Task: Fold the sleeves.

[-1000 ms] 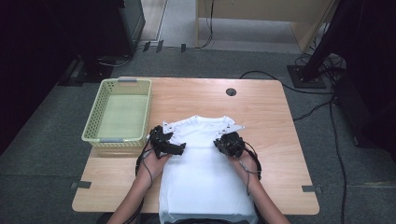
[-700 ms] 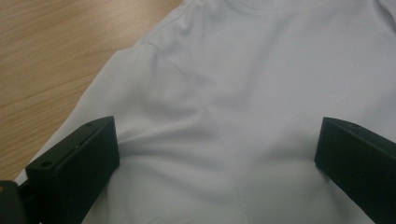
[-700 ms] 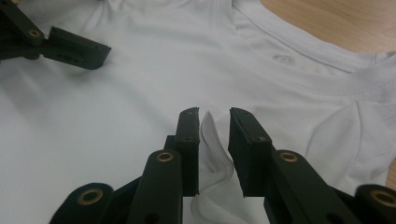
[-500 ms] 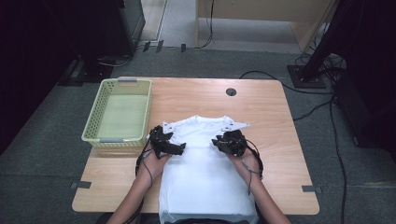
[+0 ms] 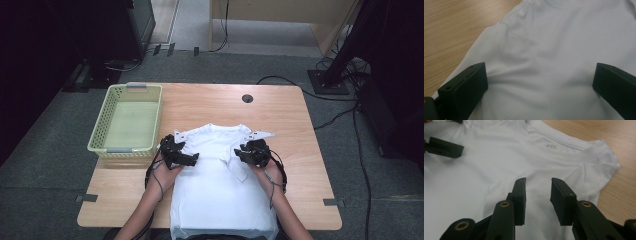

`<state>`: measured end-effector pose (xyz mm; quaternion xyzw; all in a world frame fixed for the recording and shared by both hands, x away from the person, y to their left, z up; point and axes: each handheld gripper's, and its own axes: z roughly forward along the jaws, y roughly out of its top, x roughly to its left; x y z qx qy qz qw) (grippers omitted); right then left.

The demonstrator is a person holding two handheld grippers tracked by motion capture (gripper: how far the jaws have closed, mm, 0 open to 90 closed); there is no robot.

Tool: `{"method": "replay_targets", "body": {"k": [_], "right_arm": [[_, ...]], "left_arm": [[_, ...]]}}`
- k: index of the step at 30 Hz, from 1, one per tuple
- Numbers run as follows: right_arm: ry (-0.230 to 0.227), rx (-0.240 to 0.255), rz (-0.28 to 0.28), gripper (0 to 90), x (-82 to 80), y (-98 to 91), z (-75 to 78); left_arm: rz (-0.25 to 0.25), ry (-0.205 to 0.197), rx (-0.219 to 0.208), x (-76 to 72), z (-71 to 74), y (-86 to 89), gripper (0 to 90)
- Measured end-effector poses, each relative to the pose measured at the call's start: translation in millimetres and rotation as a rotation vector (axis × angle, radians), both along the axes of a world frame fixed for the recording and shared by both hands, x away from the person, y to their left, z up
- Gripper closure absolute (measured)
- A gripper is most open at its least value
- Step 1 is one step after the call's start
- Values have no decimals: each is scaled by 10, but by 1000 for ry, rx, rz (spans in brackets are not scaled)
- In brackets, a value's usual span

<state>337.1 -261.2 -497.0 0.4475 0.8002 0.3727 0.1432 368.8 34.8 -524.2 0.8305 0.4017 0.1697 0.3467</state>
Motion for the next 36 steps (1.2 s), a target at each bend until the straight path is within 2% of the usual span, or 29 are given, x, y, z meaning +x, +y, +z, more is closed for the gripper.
{"method": "replay_targets", "body": {"k": [6, 13, 18, 23, 27, 31, 36], "right_arm": [[5, -11, -18, 624, -16, -67, -80], [5, -41, -23, 515, -48, -36, -174], [-22, -65, -46, 413, -69, -80, -208], [-33, -68, -68, 357, -84, -147, -227], [-48, -65, -75, 335, -107, -190, -245], [-58, -65, -78, 315, -127, -229, -257], [-56, -62, -85, 312, -128, -296, -259]], "left_arm": [[0, 0, -1, 0, 0, 0, 1], [1, 1, -1, 0, 0, 0, 1], [1, 0, -1, -1, 0, 1, 2], [1, -1, 0, -3, 1, 2, 3], [-2, -2, 0, -5, 2, 3, 4], [-10, 4, -15, -11, 55, 15, 76], [-14, -10, -18, -30, 129, 17, 76]]}}
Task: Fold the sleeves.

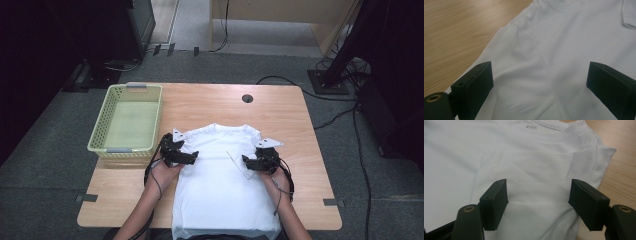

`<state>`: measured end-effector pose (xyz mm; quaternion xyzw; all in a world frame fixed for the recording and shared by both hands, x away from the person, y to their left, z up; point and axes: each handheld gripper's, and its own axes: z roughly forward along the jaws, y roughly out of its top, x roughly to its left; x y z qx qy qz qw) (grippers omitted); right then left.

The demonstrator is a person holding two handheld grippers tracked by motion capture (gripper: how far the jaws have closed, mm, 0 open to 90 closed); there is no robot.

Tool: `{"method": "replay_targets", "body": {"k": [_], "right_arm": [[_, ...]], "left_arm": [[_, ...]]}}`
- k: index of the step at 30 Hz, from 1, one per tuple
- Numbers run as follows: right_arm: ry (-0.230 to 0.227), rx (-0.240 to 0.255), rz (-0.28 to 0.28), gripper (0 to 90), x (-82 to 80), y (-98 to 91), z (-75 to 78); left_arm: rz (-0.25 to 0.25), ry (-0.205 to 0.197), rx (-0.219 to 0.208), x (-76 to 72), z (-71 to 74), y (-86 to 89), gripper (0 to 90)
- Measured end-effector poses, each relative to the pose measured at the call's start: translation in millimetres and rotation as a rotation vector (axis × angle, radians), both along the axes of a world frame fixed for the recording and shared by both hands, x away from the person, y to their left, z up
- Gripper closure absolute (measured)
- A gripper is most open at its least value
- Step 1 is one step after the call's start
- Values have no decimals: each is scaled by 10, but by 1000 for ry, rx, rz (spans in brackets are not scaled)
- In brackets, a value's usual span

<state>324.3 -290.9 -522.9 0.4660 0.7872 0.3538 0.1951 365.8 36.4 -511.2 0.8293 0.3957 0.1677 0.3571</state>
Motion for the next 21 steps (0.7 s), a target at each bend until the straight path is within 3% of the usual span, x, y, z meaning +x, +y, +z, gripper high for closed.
{"method": "replay_targets", "body": {"k": [21], "right_arm": [[-5, 4, 50, 206, 20, -147, -25]], "left_arm": [[7, -15, 4, 12, 41, 26, 76]]}}
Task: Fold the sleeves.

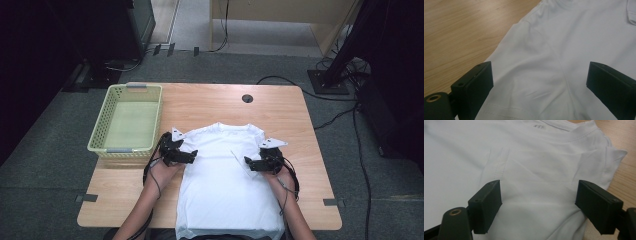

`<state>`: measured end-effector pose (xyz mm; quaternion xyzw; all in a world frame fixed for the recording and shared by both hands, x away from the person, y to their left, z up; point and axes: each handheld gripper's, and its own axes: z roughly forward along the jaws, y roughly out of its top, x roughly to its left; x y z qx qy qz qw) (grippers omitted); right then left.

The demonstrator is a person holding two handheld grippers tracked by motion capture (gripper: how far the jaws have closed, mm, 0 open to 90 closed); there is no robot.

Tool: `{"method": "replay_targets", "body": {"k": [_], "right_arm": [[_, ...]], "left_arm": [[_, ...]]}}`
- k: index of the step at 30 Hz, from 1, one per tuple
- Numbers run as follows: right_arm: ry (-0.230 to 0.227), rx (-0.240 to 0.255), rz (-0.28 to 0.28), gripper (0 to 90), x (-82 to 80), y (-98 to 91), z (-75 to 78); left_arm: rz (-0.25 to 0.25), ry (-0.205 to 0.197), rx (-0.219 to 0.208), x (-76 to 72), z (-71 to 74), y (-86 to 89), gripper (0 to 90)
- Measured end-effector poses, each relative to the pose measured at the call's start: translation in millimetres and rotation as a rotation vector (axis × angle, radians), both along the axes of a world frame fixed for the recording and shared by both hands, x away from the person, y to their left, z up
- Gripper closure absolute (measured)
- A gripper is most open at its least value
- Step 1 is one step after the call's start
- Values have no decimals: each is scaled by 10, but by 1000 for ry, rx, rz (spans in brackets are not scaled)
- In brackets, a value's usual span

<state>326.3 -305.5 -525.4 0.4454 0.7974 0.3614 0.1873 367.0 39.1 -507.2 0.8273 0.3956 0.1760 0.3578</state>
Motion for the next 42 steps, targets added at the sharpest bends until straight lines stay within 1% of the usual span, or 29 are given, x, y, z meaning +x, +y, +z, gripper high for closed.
{"method": "replay_targets", "body": {"k": [12, 16, 23, 25, 29, 32, 36, 39, 42], "right_arm": [[10, 2, 4, 202, 5, -100, 7], [15, 25, 8, 199, 11, -137, 6], [19, 36, 2, 198, 14, -167, 7], [22, 49, -2, 199, 18, -191, 8], [26, 62, -11, 198, 25, -237, 10], [28, 67, -17, 199, 28, -263, 9], [25, 66, -14, 199, 33, -281, 8], [22, 64, -12, 199, 35, -289, 6], [22, 62, -11, 199, 35, -298, 6]], "left_arm": [[12, 0, -2, 34, -20, 16, 76], [23, -15, 9, 48, -28, 9, 76], [39, -8, -6, 66, -28, 35, 77], [50, -2, -17, 71, -30, 43, 97], [72, 0, -38, 88, -36, 48, 97], [81, -6, -31, 102, -47, 29, 97], [99, -18, -4, 134, -68, 2, 98], [112, -23, -8, 155, -79, 1, 98], [130, -21, 3, 188, -101, 3, 97]]}}
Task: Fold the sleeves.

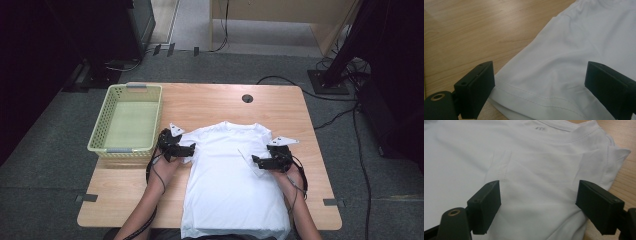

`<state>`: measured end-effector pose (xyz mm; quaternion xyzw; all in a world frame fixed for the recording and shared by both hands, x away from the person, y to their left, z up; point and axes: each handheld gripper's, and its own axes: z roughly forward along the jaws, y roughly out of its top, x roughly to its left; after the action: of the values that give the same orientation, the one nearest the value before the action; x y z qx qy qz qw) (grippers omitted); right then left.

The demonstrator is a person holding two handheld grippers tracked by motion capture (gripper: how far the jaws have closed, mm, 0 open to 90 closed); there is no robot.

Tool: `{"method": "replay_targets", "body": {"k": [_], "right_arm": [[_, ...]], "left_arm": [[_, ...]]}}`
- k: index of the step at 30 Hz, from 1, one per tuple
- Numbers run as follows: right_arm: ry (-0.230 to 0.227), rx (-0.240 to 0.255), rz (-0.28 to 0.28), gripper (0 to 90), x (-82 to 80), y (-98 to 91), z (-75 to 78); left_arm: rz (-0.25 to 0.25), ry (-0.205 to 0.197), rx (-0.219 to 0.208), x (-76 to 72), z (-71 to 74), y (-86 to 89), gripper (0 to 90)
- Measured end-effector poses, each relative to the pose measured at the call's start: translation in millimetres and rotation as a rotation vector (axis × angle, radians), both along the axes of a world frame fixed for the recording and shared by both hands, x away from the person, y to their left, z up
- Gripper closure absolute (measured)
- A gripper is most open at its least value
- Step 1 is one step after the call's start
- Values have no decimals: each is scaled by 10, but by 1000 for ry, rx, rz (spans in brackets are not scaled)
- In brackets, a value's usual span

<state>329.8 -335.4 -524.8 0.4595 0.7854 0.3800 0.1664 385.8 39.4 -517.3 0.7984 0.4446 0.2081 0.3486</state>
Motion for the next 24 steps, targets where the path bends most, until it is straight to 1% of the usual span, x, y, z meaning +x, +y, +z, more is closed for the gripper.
{"method": "replay_targets", "body": {"k": [1, 2, 3, 4, 5, 9, 10, 11, 16, 17, 19, 20, 21, 22, 24], "right_arm": [[0, 1, 0, 199, 0, -2, -1], [0, 0, 0, 199, 0, -4, -1], [0, -1, 1, 199, 0, -5, -1], [-1, -1, 2, 199, 0, -5, -1], [-1, -1, 3, 199, 0, -5, -1], [-3, -3, 5, 198, -1, -5, -3], [-3, -5, 5, 199, -2, -5, -2], [-3, -5, 6, 198, -2, -5, -3], [-5, -12, 3, 194, -7, 7, -3], [-5, -13, 1, 193, -8, 11, -3], [-6, -7, 0, 192, -9, 19, -5], [-6, -7, 0, 193, -9, 19, -5], [-5, -5, 0, 193, -11, 25, -5], [-5, -6, 0, 193, -12, 28, -5], [-6, -3, 1, 193, -13, 36, -5]], "left_arm": [[0, 0, 0, 0, 0, 0, 98], [10, 17, 4, 18, -24, 2, 98], [15, 24, 4, 23, -35, 3, 113], [17, 16, 3, 23, -38, 9, 138], [21, 19, 4, 25, -37, 12, 144], [20, 19, 0, 24, -36, 19, 147], [4, 14, -1, 10, -24, 29, 219], [0, 15, -1, 4, -19, 29, 257], [-21, 20, -2, -27, 1, 40, 385], [-29, 26, 3, -47, 15, 45, 437], [-29, 26, 2, -52, 18, 43, 485], [-38, 30, 8, -64, 29, 47, 485], [-41, 32, 10, -69, 34, 48, 545], [-40, 33, 10, -74, 38, 48, 561], [-46, 42, 16, -87, 53, 54, 685]]}}
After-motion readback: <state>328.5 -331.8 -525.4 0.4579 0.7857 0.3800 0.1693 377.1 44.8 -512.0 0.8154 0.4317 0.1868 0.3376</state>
